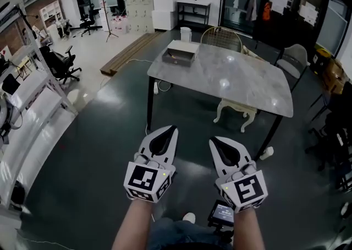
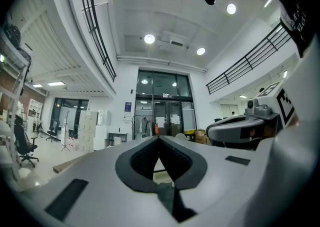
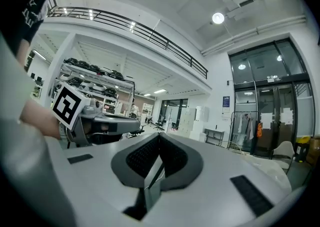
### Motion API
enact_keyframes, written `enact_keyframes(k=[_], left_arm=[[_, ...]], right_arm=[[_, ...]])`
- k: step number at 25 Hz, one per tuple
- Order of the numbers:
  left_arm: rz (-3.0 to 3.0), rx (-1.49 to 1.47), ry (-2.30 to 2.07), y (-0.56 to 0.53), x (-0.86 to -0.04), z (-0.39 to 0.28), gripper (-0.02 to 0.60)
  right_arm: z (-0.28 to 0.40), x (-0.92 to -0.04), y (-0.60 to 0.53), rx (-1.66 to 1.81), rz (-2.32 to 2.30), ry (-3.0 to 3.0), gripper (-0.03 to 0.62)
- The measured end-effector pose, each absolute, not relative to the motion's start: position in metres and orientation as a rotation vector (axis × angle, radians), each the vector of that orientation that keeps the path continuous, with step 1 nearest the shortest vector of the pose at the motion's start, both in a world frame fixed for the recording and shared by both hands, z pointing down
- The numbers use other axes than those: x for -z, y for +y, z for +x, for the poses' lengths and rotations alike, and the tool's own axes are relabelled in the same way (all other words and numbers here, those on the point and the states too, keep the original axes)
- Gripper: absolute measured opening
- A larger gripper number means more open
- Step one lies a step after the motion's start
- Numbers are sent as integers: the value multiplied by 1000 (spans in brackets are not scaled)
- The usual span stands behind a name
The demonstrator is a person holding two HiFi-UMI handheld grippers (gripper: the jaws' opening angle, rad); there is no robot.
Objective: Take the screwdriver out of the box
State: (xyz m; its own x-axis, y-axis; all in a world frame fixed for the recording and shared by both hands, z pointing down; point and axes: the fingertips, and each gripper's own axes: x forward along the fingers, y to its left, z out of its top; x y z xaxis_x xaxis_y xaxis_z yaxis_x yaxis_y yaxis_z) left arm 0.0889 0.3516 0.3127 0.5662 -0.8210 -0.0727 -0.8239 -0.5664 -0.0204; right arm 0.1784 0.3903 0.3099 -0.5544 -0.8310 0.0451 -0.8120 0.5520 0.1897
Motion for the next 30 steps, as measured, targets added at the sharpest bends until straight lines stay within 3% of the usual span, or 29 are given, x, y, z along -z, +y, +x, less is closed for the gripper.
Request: enact_keyframes(k=[15, 30], left_arm=[[-2723, -60, 1454, 251, -318, 58, 12], [-2752, -94, 1378, 61, -298, -30, 12]], right_arm=[[157, -313, 286, 221, 1410, -2659, 25], [71, -290, 99, 273, 1481, -2606, 25]])
